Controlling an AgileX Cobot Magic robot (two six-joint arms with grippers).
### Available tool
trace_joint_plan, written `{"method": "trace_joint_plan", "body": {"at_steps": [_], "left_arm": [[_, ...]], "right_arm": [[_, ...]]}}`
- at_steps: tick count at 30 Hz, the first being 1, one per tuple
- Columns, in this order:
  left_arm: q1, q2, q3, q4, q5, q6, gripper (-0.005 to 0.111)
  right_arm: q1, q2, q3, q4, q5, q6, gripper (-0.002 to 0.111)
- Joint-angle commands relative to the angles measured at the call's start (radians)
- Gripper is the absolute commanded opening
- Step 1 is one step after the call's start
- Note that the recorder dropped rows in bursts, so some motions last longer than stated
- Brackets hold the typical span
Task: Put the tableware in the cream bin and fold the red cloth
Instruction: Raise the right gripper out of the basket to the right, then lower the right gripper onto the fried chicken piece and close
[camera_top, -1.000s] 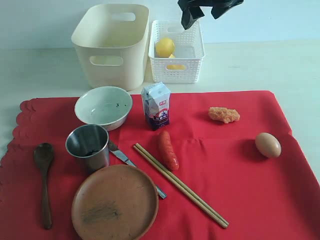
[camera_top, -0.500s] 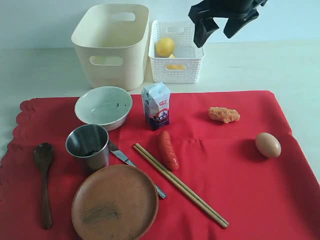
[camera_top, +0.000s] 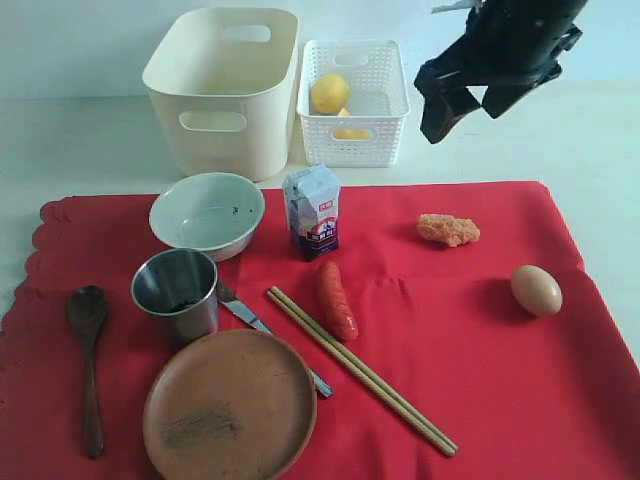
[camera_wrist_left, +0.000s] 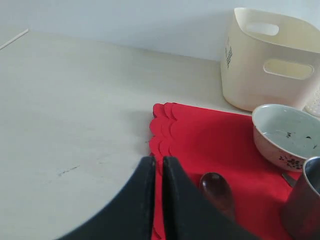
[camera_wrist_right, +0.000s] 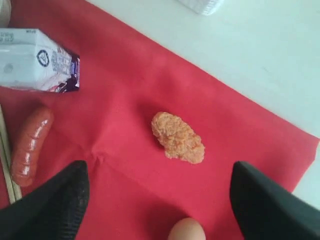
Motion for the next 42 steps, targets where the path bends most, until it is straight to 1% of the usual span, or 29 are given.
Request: {"method": "trace_joint_plan", "body": {"at_steps": [1,6,11,18,28,31,39,42], "left_arm": [[0.001,-0.007,0.004,0.004,-0.005,-0.002,0.008],[0.001,-0.007,0.004,0.004,-0.005,-0.002,0.008],[0.001,-0.007,0.004,0.004,-0.005,-0.002,0.008],[0.001,-0.007,0.004,0.004,-0.005,-0.002,0.008],[0.001,-0.007,0.004,0.004,-0.005,-0.002,0.008],[0.001,-0.007,0.004,0.004,-0.005,-0.002,0.008],[0.001,-0.007,0.004,0.004,-0.005,-0.002,0.008],[0.001,-0.007,0.004,0.004,-0.005,-0.002,0.008]], "right_arm": [[-0.001,-0.074,0.107,-0.01,-0.079,-0.092,0.073],[-0.001,-0.104,0.225,-0.01,-0.17,-0.261,0.072],[-0.001,-0.086,0.292,-0.01,-0.259,-0.395,0.072],[-0.001,-0.024,0.295,-0.063,-0.28,-0.421,0.072],[-0.001,0.021,0.295,-0.063,-0.306,-0.439,0.072],[-0.001,0.026,0.295,-0.063,-0.306,-0.464,0.072],[-0.001,0.041,0.293,-0.063,-0.304,-0.457,0.073],[-0.001,0.069,0.27,-0.061,-0.26,-0.457,0.073]]}}
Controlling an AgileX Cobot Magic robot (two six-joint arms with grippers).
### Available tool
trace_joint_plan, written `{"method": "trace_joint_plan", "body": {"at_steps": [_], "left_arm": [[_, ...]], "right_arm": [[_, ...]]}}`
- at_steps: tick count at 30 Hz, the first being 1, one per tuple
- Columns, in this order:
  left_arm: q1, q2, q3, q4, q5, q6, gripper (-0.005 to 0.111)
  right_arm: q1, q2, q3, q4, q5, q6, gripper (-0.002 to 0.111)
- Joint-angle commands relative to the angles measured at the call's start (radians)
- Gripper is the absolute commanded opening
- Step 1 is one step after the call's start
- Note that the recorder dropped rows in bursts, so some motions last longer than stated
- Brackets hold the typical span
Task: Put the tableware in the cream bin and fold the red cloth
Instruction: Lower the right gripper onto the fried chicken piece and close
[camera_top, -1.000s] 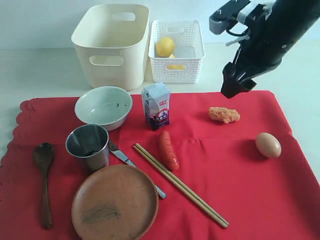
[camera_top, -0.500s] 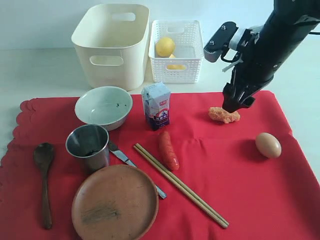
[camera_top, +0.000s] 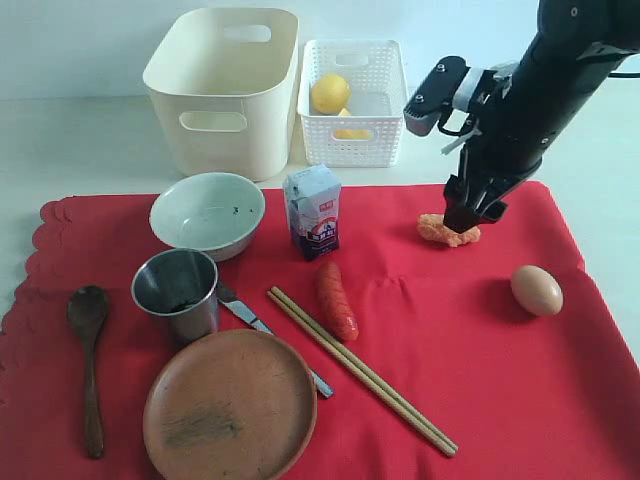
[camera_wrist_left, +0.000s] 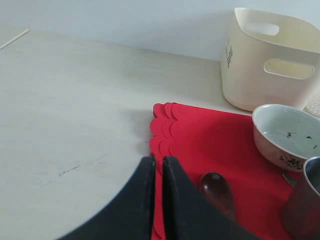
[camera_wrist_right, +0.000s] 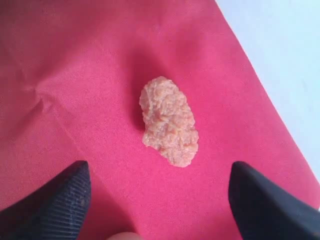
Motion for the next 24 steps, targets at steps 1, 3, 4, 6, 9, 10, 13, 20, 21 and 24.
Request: {"method": "trace_joint_plan", "body": {"at_steps": [1,3,4,6,9,10,13,20,21,24], "left_arm": [[0.001,-0.007,0.004,0.004,-0.005,-0.002,0.008],[0.001,-0.007,0.004,0.004,-0.005,-0.002,0.008],[0.001,-0.007,0.004,0.004,-0.005,-0.002,0.008],[0.001,-0.007,0.004,0.004,-0.005,-0.002,0.008],[0.001,-0.007,0.004,0.004,-0.005,-0.002,0.008],[0.001,-0.007,0.004,0.004,-0.005,-0.002,0.008],[0.001,-0.007,0.004,0.004,-0.005,-0.002,0.008],[0.001,-0.007,0.004,0.004,-0.005,-0.002,0.008],[0.001,-0.007,0.004,0.004,-0.005,-0.002,0.008],[0.001,-0.007,0.004,0.004,-0.005,-0.002,0.008]], "right_arm": [[-0.001,0.043,-0.032,-0.005,0.051,-0.004,0.073],[-0.001,0.066,-0.05,-0.005,0.076,0.009,0.073],[-0.001,0.079,-0.058,-0.005,0.08,0.019,0.073],[-0.001,0.099,-0.071,-0.005,0.079,0.019,0.073],[-0.001,0.123,-0.086,-0.005,0.065,0.026,0.073],[-0.001,0.131,-0.092,-0.005,0.059,0.035,0.073],[-0.001,0.158,-0.115,-0.007,0.059,0.049,0.073],[-0.005,0.23,-0.173,-0.007,0.059,0.06,0.071],[-0.008,0.241,-0.181,-0.007,0.061,0.06,0.071],[-0.017,0.27,-0.2,-0.007,0.063,0.063,0.071]]}}
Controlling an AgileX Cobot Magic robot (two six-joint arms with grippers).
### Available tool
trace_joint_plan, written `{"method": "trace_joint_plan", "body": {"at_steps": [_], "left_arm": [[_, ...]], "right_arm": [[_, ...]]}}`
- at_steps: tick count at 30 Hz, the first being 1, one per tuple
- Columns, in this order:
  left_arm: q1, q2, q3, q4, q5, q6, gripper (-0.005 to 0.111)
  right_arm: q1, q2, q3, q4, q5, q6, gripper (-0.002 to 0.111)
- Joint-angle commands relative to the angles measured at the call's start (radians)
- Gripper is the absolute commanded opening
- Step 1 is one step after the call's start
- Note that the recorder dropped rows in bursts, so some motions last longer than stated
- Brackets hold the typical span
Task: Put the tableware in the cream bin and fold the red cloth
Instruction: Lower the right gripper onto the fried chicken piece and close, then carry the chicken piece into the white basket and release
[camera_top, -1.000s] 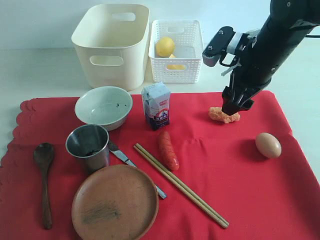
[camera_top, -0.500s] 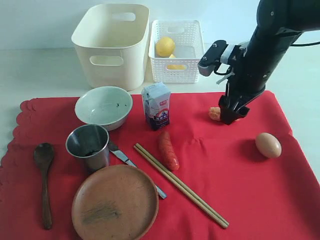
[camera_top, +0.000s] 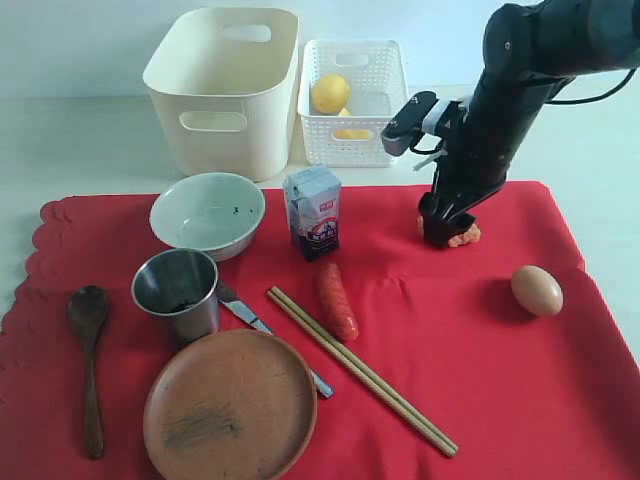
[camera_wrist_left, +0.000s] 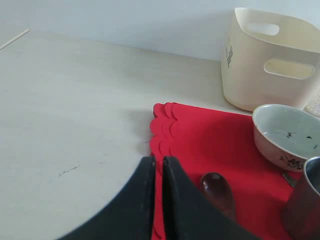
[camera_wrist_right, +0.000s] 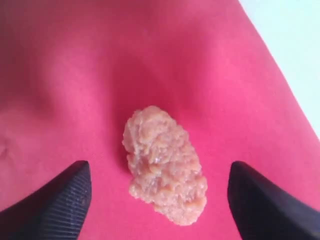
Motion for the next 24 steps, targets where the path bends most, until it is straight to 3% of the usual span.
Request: {"method": "trace_joint_plan", "body": {"at_steps": [1,7,21,24], "left_arm": [[0.001,-0.007,0.004,0.004,-0.005,-0.002,0.008],[0.001,-0.007,0.004,0.004,-0.005,-0.002,0.008],[0.001,-0.007,0.004,0.004,-0.005,-0.002,0.008],[0.001,-0.007,0.004,0.004,-0.005,-0.002,0.008]], "right_arm": [[-0.014,0.035,-0.025,-0.007,-0.007,0.008,0.071],[-0.014,0.049,-0.025,-0.007,-0.025,-0.003,0.065],[-0.014,0.057,-0.025,-0.013,-0.031,-0.04,0.005],[-0.014,0.041,-0.025,-0.015,-0.034,-0.042,0.0]]}}
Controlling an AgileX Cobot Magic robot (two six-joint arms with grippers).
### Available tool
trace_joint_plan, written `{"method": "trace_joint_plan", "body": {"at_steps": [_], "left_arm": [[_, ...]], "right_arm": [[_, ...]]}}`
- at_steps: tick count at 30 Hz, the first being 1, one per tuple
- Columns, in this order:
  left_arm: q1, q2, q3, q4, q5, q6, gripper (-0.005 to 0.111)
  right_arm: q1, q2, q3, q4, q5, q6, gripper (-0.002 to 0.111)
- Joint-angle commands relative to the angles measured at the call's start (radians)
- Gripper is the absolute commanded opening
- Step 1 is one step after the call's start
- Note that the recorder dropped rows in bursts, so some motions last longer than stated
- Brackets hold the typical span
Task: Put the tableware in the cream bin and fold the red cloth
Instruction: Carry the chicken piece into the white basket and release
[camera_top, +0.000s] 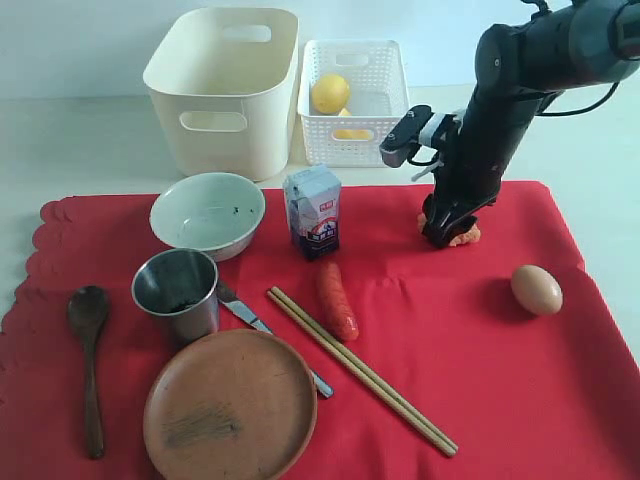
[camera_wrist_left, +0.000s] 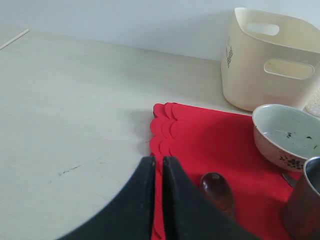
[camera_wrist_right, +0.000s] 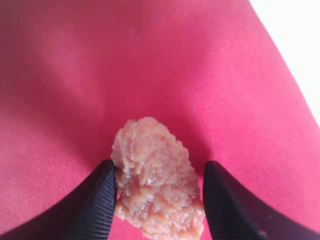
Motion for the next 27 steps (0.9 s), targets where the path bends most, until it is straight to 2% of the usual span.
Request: {"method": "trace_joint_plan", "body": {"at_steps": [1,7,18,27], "left_arm": [[0.001,-0.007,0.004,0.004,-0.005,-0.002,0.008],[0.001,-0.007,0.004,0.004,-0.005,-0.002,0.008],[0.001,-0.007,0.004,0.004,-0.005,-0.002,0.008],[0.001,-0.007,0.004,0.004,-0.005,-0.002,0.008]], "right_arm": [[-0.003,-0.026,-0.004,-0.015,-0.018,-0.015,0.0],[-0.003,-0.098,-0.004,0.024,-0.045,-0.011,0.0],[-0.003,-0.212,-0.004,0.291,-0.204,-0.069,0.0],[-0.003,-0.217,-0.004,0.316,-0.377,-0.067,0.0]]}}
